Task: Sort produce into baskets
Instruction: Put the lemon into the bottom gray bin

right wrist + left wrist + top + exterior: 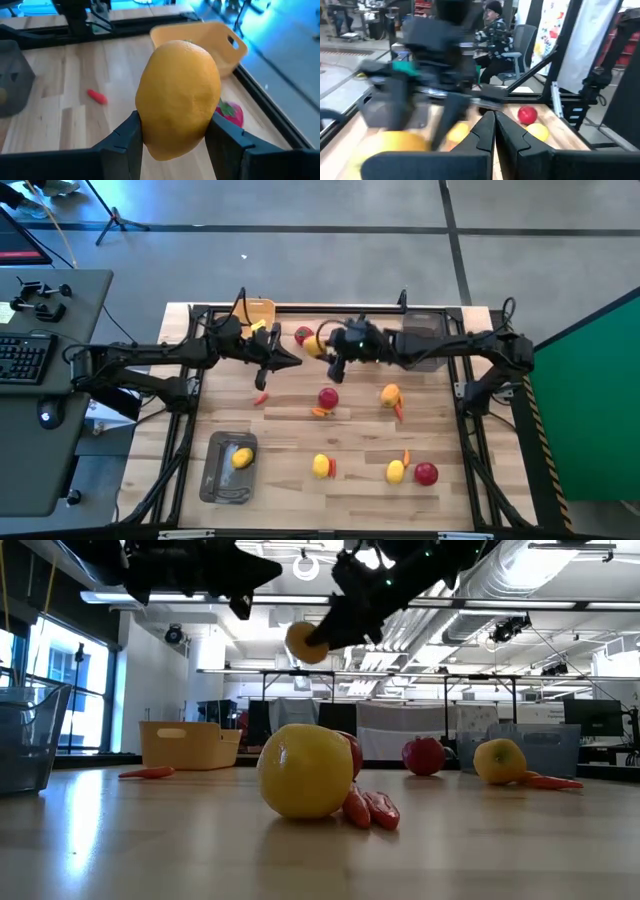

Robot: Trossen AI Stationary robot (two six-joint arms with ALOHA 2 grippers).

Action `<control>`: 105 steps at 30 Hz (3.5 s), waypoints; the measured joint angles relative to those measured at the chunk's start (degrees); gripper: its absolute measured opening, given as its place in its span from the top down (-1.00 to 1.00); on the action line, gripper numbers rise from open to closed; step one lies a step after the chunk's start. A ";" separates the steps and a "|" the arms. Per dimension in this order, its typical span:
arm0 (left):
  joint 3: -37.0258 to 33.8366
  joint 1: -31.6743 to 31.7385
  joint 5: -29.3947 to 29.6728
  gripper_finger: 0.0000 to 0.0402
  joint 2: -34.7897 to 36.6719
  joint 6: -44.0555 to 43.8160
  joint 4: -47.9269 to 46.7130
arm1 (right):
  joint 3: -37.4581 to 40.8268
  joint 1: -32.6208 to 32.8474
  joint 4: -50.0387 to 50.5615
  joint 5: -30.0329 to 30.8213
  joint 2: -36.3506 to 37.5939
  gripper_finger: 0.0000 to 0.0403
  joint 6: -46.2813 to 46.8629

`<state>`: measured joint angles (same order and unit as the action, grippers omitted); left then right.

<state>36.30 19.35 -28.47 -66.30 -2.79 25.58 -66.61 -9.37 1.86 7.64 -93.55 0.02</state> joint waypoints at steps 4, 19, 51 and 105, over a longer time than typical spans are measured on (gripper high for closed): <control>-1.61 1.78 -0.20 1.00 0.04 -0.31 1.15 | 1.86 2.21 -8.69 2.08 -2.23 0.23 -1.42; -8.72 4.03 -0.46 0.92 3.43 -7.98 9.01 | 21.04 4.85 -49.94 1.04 -4.40 0.24 -0.06; -8.66 -0.76 7.24 -0.40 3.70 -3.23 7.31 | 17.07 7.90 -51.02 2.39 -4.41 0.24 -7.80; 15.23 -19.56 7.28 0.15 12.94 -8.89 -68.70 | 17.17 7.50 -34.01 4.35 -4.49 0.18 -3.94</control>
<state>51.53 -0.21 -21.19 -53.36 -11.68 -43.13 -49.44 -1.87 -32.15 11.99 -98.04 -3.92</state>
